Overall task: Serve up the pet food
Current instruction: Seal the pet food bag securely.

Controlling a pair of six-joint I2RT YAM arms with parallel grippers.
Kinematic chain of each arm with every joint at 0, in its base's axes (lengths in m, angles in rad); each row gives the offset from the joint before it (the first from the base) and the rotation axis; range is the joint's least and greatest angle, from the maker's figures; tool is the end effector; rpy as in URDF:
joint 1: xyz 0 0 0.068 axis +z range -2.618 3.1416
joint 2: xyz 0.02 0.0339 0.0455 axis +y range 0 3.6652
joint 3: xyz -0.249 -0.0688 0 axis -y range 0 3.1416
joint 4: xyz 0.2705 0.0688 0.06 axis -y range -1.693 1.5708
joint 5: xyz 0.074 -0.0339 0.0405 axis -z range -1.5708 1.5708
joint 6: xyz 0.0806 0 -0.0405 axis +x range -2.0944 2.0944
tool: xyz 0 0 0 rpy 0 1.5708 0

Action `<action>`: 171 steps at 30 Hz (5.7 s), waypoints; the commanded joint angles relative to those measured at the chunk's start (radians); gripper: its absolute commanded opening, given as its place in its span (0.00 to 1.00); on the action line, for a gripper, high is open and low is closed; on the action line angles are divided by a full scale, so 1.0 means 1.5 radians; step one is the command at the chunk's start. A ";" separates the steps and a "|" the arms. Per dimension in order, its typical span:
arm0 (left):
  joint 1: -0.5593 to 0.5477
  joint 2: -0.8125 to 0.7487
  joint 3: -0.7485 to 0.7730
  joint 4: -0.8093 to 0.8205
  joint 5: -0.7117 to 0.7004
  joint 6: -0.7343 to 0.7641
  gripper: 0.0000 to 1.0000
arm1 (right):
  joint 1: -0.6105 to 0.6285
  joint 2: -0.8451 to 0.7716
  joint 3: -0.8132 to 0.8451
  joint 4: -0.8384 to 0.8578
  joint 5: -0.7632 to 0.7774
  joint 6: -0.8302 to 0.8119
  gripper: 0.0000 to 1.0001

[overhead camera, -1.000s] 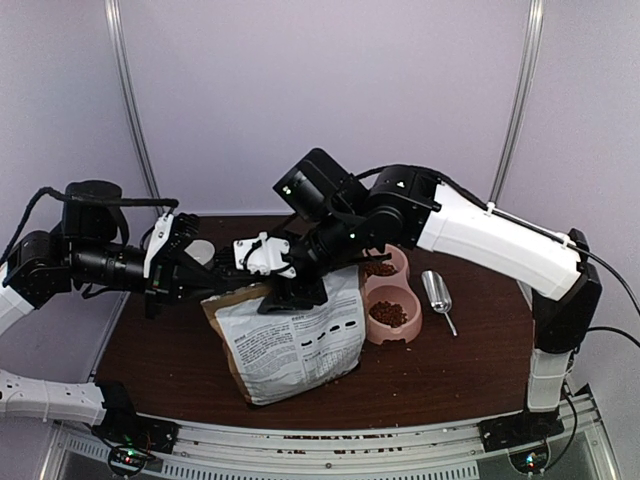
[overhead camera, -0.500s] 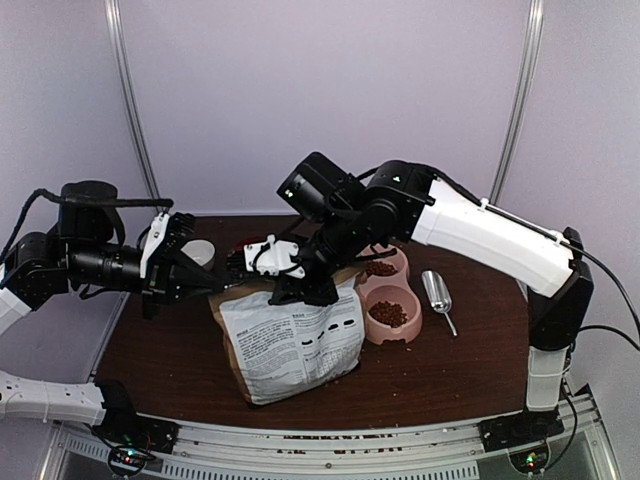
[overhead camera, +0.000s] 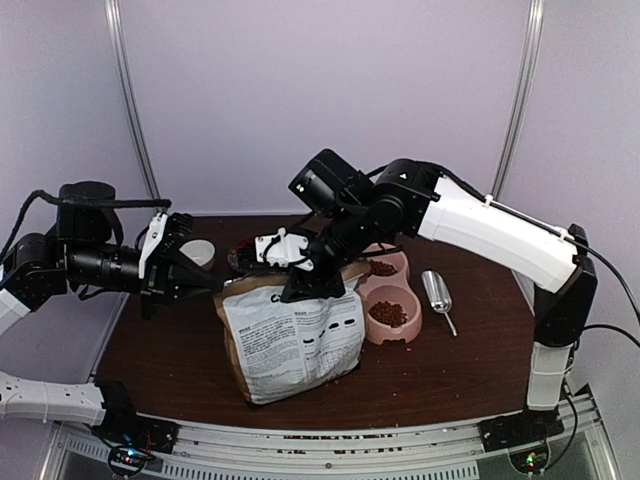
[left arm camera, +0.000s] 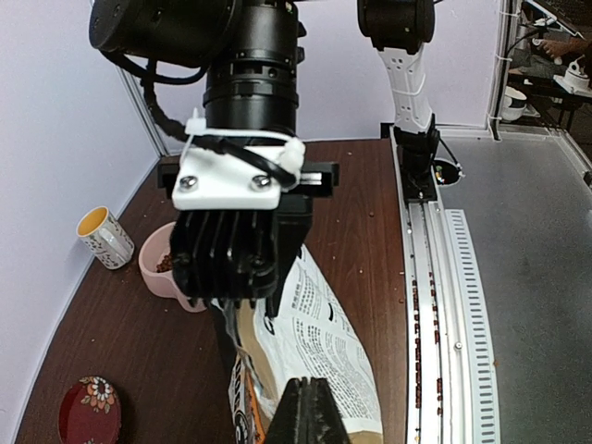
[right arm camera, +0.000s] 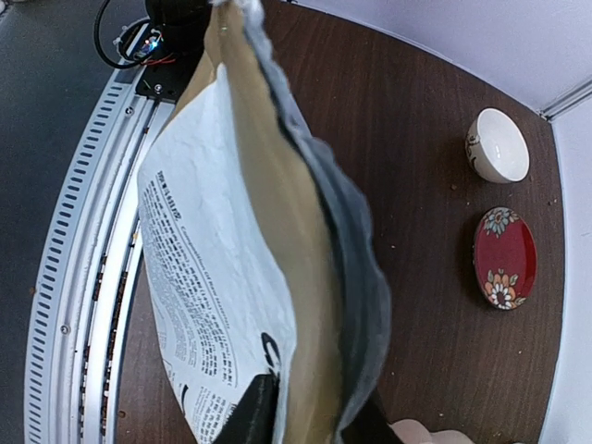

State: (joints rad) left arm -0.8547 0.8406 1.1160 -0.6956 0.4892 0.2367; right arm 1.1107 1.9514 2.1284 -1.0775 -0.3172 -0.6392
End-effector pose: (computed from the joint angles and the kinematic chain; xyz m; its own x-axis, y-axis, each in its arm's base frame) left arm 0.1227 -0.1987 0.3711 -0.0381 0.3591 -0.9325 0.9839 0.1765 0.0277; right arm 0.1825 0.4249 0.3334 0.2799 -0.7116 -0.6444 -0.9599 -0.2196 -0.1744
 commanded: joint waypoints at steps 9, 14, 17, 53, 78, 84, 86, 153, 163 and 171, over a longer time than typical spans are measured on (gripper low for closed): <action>-0.002 -0.008 -0.012 0.036 -0.010 0.004 0.00 | -0.037 -0.045 -0.039 -0.016 0.011 0.014 0.00; -0.002 -0.006 -0.011 0.036 -0.012 0.003 0.00 | -0.049 -0.063 -0.062 -0.002 0.011 0.019 0.22; -0.002 -0.005 -0.010 0.036 -0.013 0.004 0.00 | -0.057 -0.071 -0.067 -0.005 0.002 0.018 0.22; -0.009 0.148 0.076 0.019 -0.110 -0.042 0.50 | -0.108 -0.221 -0.231 0.091 0.005 0.026 0.33; -0.013 0.100 0.012 0.008 -0.035 -0.097 0.00 | -0.194 -0.254 -0.327 0.190 -0.203 0.032 0.63; -0.012 0.086 -0.004 0.016 -0.058 -0.099 0.00 | -0.221 -0.195 -0.261 0.133 -0.294 0.029 0.33; -0.012 0.081 -0.010 0.020 -0.065 -0.105 0.00 | -0.225 -0.177 -0.235 0.107 -0.322 0.027 0.08; -0.096 0.531 0.495 -0.327 -0.146 -0.100 0.11 | -0.295 -0.233 -0.274 0.132 -0.489 0.031 0.00; -0.110 0.552 0.506 -0.318 -0.127 -0.109 0.01 | -0.297 -0.234 -0.274 0.134 -0.483 0.033 0.00; -0.094 0.537 0.483 -0.316 -0.073 -0.163 0.00 | -0.302 -0.274 -0.321 0.227 -0.404 0.103 0.46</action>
State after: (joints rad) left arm -1.0077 1.6535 1.8633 -1.1809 0.2867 0.0505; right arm 0.6773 1.6447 1.6936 -0.9058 -0.9985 -0.5713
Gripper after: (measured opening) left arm 0.023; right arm 0.353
